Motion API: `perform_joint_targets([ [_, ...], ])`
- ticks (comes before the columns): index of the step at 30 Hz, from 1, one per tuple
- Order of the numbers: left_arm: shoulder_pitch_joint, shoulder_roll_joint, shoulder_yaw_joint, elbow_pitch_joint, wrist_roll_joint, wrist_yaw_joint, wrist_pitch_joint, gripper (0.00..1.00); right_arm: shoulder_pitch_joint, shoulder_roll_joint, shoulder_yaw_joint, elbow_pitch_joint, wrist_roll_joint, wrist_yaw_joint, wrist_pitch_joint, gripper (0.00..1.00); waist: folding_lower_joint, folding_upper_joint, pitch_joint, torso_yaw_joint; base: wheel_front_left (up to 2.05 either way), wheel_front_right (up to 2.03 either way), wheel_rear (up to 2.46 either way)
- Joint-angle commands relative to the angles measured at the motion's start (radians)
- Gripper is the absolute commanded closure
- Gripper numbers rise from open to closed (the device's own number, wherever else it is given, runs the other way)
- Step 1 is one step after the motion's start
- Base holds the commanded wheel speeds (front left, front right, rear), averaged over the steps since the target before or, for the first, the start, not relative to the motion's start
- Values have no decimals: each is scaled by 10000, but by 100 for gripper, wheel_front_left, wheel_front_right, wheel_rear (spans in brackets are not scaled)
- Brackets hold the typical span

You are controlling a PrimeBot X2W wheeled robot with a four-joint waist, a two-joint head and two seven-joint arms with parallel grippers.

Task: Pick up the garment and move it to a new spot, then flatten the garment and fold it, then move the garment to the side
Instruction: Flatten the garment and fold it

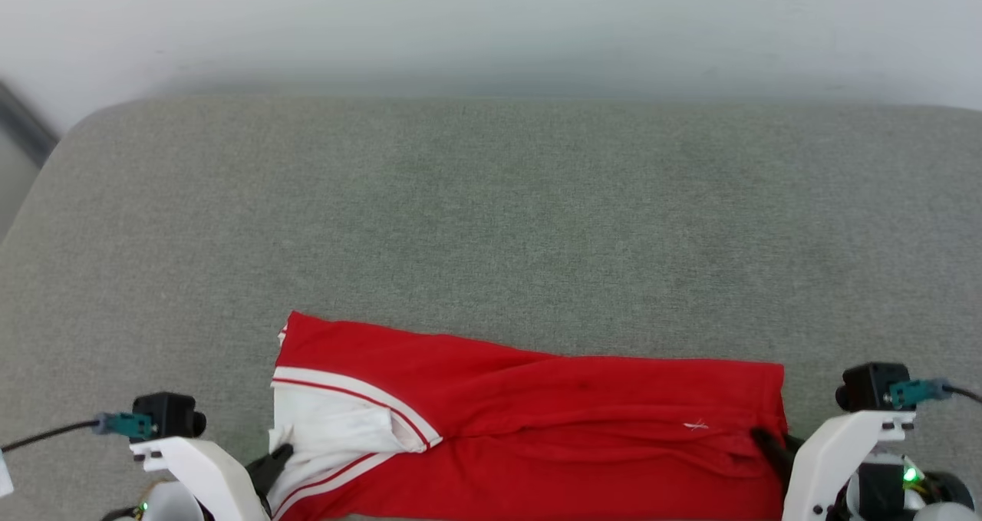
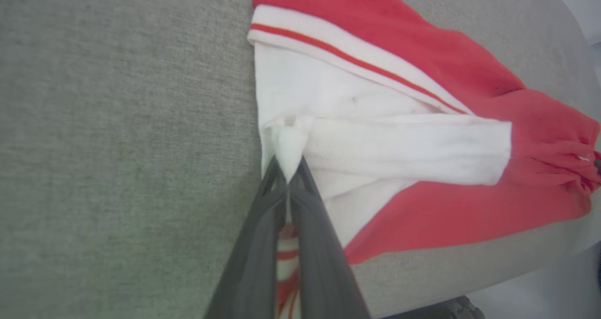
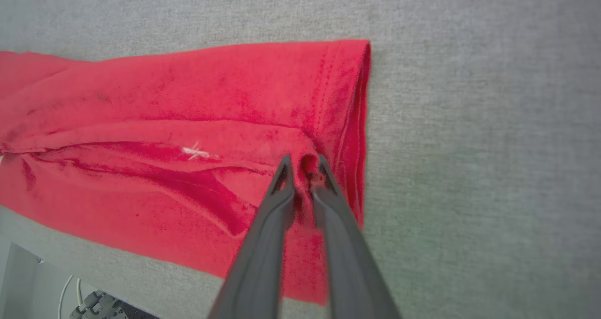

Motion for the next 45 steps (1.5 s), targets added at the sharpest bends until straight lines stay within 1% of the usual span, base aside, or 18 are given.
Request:
perform_joint_targets([
  [1, 161, -218, -67, 306, 47, -61, -218, 0, 234, 61, 82, 323, 104, -4, -483, 0, 2, 0, -155, -123, 0, 0, 0],
  [3, 222, -395, -48, 388, 224, -74, -635, 0, 314, 21, 214, 482, 128, -4, -846, 0, 2, 0, -262, -211, 0, 0, 0],
  [5, 304, -477, 42, 391, 416, 4, -1189, 0, 368, -86, 353, 406, 169, -4, -1287, 0, 2, 0, -368, -274, 0, 0, 0],
  [9, 349, -534, 241, 140, 1176, 373, -2545, 0, 524, -324, 465, -85, 241, -4, -1870, 0, 2, 0, -641, -336, 0, 0, 0],
  [12, 346, -582, 364, -227, 1694, 754, -3399, 0, 536, -500, 253, -567, 278, -4, -1815, 0, 2, 0, -879, -357, 0, 0, 0],
  [15, 227, -638, 523, -761, 2210, 1234, -4098, 0, 557, -636, -257, -856, 350, -4, -1260, 0, 2, 0, -1086, -311, 0, 0, 0],
  [17, 118, -639, 727, -1126, 2618, 1554, -4425, 0, 479, -754, -622, -1027, 311, -4, -655, 0, 2, 0, -1156, -256, 0, 0, 0],
  [22, 63, -779, 1080, -2051, 3935, 2362, -4704, 0, 266, -825, -1397, -1405, 199, -4, 980, 0, 2, 0, -1231, -6, 0, 0, 0],
  [24, 147, -934, 1254, -2349, 4378, 2659, -4737, 0, 275, -754, -1538, -1425, 152, -4, 1582, 0, 2, 0, -1215, 127, 0, 0, 0],
  [26, 217, -1097, 1448, -2666, 4903, 2867, -4751, 0, 330, -697, -1603, -1391, 83, -4, 2056, 0, 2, 0, -1173, 295, 0, 0, 0],
  [29, 334, -1375, 1620, -3104, 5526, 2926, -4755, 0, 373, -456, -1583, -1242, 21, -4, 2474, 0, 2, 0, -1010, 551, 0, 0, 0],
  [32, 428, -1532, 1693, -3393, 5970, 2812, -4747, 0, 360, -138, -1467, -957, -33, -4, 2655, 0, 2, 0, -783, 761, 0, 0, 0],
  [36, 498, -1602, 1735, -3560, 6253, 2632, -4739, 0, 146, 136, -1252, -290, -10, -4, 2484, 0, 2, 0, -460, 979, 0, 0, 0],
  [40, 484, -1710, 1788, -3578, 6334, 2530, -4739, 0, -99, 169, -931, 559, 217, -4, 2103, 0, 2, 0, -199, 1091, 0, 0, 0],
  [43, 420, -1812, 1795, -3456, 6393, 2431, -4739, 0, -162, 218, -592, 1231, 469, -4, 2038, 0, 2, 0, -101, 1116, 0, 0, 0],
  [44, 404, -1845, 1792, -3425, 6407, 2380, -4739, 0, -186, 249, -456, 1400, 576, -4, 2010, 39, 2, 0, -81, 1113, 0, 0, 0],
  [45, 387, -1868, 1780, -3383, 6432, 2355, -4739, 0, -224, 273, -300, 1523, 671, -3, 1950, 71, 2, 0, -67, 1104, 0, 0, 0],
])
